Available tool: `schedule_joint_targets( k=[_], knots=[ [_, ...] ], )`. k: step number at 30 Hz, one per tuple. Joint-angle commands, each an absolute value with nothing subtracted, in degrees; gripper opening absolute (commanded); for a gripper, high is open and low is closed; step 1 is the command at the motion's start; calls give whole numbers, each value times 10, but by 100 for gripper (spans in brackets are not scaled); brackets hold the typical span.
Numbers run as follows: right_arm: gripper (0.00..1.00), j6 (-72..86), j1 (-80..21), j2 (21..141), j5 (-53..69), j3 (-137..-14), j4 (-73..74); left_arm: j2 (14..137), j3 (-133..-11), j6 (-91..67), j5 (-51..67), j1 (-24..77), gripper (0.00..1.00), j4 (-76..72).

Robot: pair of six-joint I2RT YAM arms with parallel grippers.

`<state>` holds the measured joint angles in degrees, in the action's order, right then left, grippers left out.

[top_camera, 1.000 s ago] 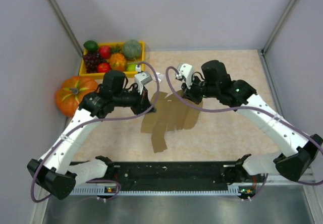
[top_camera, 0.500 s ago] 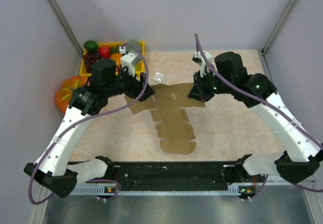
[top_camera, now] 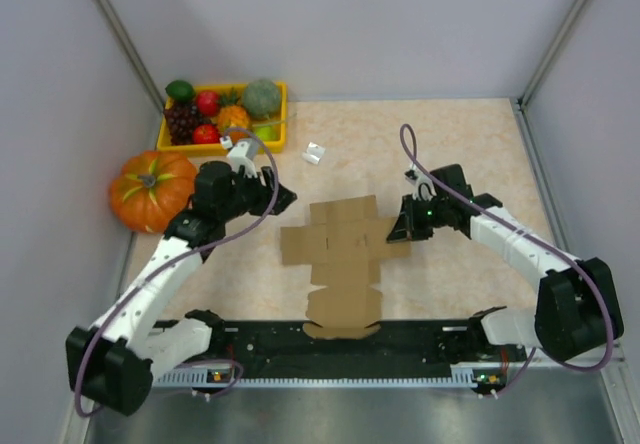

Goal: Fold the paper box

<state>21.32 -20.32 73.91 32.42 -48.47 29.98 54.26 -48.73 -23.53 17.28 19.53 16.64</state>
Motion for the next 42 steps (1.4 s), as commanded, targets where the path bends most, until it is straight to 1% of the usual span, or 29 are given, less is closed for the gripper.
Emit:
schedule_joint_targets(
  k=[1,2,3,5,6,7,9,13,15,17,18,19,20,22,25,29,31,33,34,36,37,39,40,42],
  knots=[
    [0,222,-188,721,350,-449,151,662,-459,-280,242,194,59,-25],
    [0,219,-184,724,352,-440,127,687,-474,-280,250,194,64,-43],
    [0,217,-172,726,370,-423,114,712,-485,-277,262,194,65,-45],
    [0,215,-160,727,392,-411,92,788,-527,-269,274,192,68,-39],
    [0,214,-151,726,395,-403,79,841,-545,-267,291,185,69,-12],
    [0,213,-148,725,398,-399,75,865,-576,-268,308,182,69,-3],
    [0,208,-142,722,404,-398,70,902,-584,-261,321,181,70,-8],
    [0,211,-135,720,416,-397,58,916,-547,-270,351,181,73,-122],
    [0,213,-134,719,421,-397,55,947,-569,-265,366,180,72,-102],
    [0,215,-132,718,424,-397,52,967,-598,-249,386,179,68,-81],
    [0,216,-131,718,425,-398,51,978,-601,-247,393,178,67,-84],
    [0,220,-129,718,425,-398,48,982,-594,-252,407,178,62,-117],
    [0,220,-127,718,429,-398,47,985,-592,-257,427,175,60,-132],
    [0,221,-126,720,429,-402,46,999,-600,-259,425,173,56,-122],
    [0,225,-125,722,434,-403,43,1013,-609,-250,397,170,58,-91],
    [0,226,-126,715,437,-402,44,1004,-597,-247,375,161,69,-102],
    [0,226,-125,713,438,-401,45,996,-589,-244,354,156,71,-108],
    [0,227,-125,711,442,-401,44,1005,-587,-244,374,150,72,-147],
    [0,226,-126,712,444,-402,45,1013,-589,-256,429,149,70,-172],
    [0,227,-126,715,443,-403,43,1040,-587,-286,486,149,60,-235],
    [0,228,-125,716,443,-403,41,1048,-582,-330,516,149,56,-298],
    [0,232,-125,720,446,-405,39,1064,-569,-368,531,150,52,-369],
    [0,235,-126,722,446,-405,34,1070,-561,-394,540,150,48,-416],
    [0,236,-126,723,449,-409,34,1077,-562,-399,551,150,43,-418]
  ],
)
